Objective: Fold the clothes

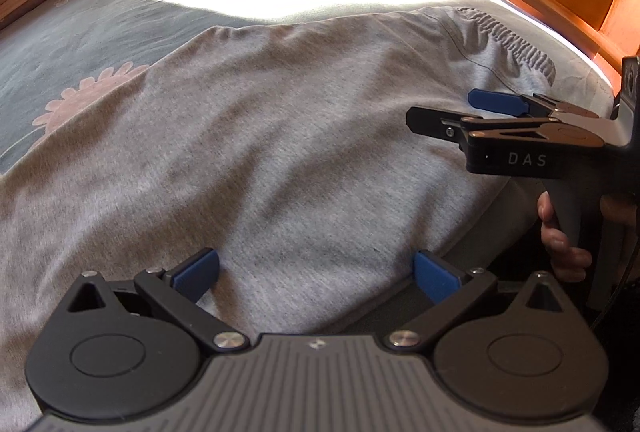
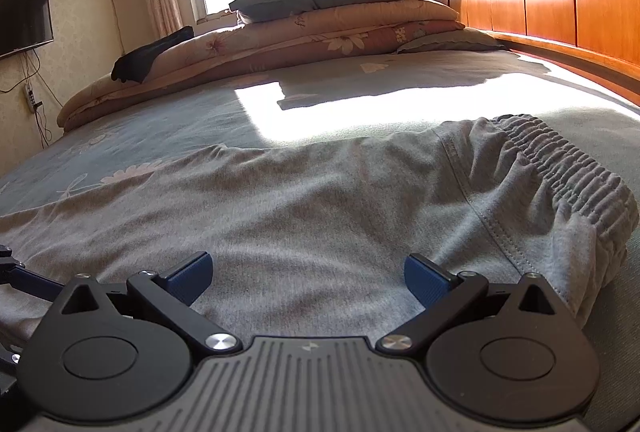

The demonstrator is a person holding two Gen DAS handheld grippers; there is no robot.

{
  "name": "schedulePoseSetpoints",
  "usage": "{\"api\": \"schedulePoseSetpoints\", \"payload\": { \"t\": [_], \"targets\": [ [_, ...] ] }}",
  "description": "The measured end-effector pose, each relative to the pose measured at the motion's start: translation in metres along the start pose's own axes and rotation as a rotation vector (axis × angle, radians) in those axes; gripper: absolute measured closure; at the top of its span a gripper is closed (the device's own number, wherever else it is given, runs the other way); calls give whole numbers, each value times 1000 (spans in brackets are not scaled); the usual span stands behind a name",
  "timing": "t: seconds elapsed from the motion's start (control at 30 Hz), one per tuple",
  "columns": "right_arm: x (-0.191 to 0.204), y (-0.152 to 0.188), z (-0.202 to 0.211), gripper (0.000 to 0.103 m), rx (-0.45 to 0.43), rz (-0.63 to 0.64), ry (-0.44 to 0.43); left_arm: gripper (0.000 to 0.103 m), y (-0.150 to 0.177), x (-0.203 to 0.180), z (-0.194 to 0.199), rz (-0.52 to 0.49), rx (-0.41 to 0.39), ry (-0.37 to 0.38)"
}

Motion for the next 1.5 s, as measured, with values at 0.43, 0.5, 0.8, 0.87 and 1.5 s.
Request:
{"api": "schedulePoseSetpoints", "payload": {
  "t": [0.43,0.5,0.8,0.87,1.5],
  "targets": [
    [8,2,-3,0,7,46,32,1,-39,54,28,202,-129,67],
    [9,2,-4,0,9,55,39,1,-46,60,21,251,-129,124],
    [9,0,-5,0,25,44,42,1,-47,93,-11,401,-86,218],
    [9,0,-5,0,32,37,39,1,-40,106,-4,418,-90,148],
    [15,1,-5,0,54,91,54,1,-37,95,-3,515,-79,413]
  ]
}}
Point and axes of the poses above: each gripper's, at about its wrist camera, not at the fingertips, and z roughly against the way its jaws point, x to its left, y to its underside, the point moved 1 cm from there along -z, roughly the way its jaws point, and after that the axes turned 3 degrees about x, right-handed, at the moved point
